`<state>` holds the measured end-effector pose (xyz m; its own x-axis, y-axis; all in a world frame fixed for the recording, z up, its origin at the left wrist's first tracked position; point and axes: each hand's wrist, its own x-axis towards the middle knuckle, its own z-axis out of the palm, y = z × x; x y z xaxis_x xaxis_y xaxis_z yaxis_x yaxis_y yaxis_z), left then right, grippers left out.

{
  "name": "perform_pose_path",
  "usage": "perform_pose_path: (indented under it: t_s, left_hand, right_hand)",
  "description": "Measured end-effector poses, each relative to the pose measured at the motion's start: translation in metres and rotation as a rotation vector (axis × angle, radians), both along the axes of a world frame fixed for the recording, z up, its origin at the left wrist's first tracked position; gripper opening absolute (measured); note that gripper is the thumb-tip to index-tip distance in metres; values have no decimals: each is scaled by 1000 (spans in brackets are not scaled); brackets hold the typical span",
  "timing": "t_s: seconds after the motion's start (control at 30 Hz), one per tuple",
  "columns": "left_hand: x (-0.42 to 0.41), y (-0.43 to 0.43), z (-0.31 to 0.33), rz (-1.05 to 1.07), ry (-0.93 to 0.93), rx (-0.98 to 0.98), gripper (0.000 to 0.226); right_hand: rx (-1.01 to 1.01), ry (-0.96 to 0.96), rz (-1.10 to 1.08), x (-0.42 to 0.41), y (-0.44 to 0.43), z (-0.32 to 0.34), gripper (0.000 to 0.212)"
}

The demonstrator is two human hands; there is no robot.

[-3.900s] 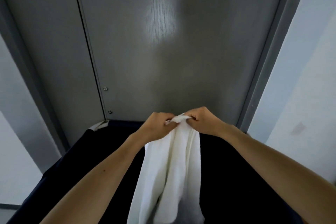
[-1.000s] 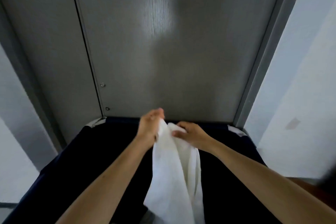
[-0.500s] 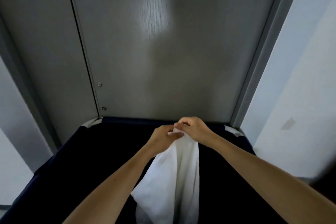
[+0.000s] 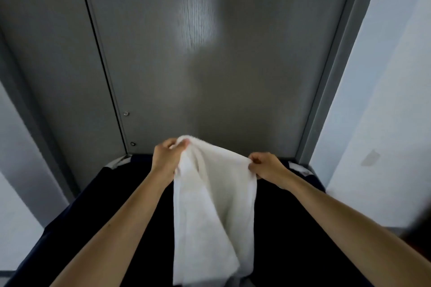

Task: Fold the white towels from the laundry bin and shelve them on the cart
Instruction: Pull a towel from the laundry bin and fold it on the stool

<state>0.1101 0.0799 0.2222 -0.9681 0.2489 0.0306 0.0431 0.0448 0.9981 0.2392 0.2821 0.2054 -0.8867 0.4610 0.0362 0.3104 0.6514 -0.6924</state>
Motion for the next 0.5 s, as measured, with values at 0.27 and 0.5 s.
perform_pose_path:
  t_s: [0.27, 0.5]
  left_hand:
    - [48, 18, -42, -506, 114, -223, 26]
    - [40, 19, 0, -144, -34, 268, 24]
  right_hand:
    - [193, 86, 373, -21, -58, 44, 15]
    - [-17, 75, 299, -3, -51, 8, 15]
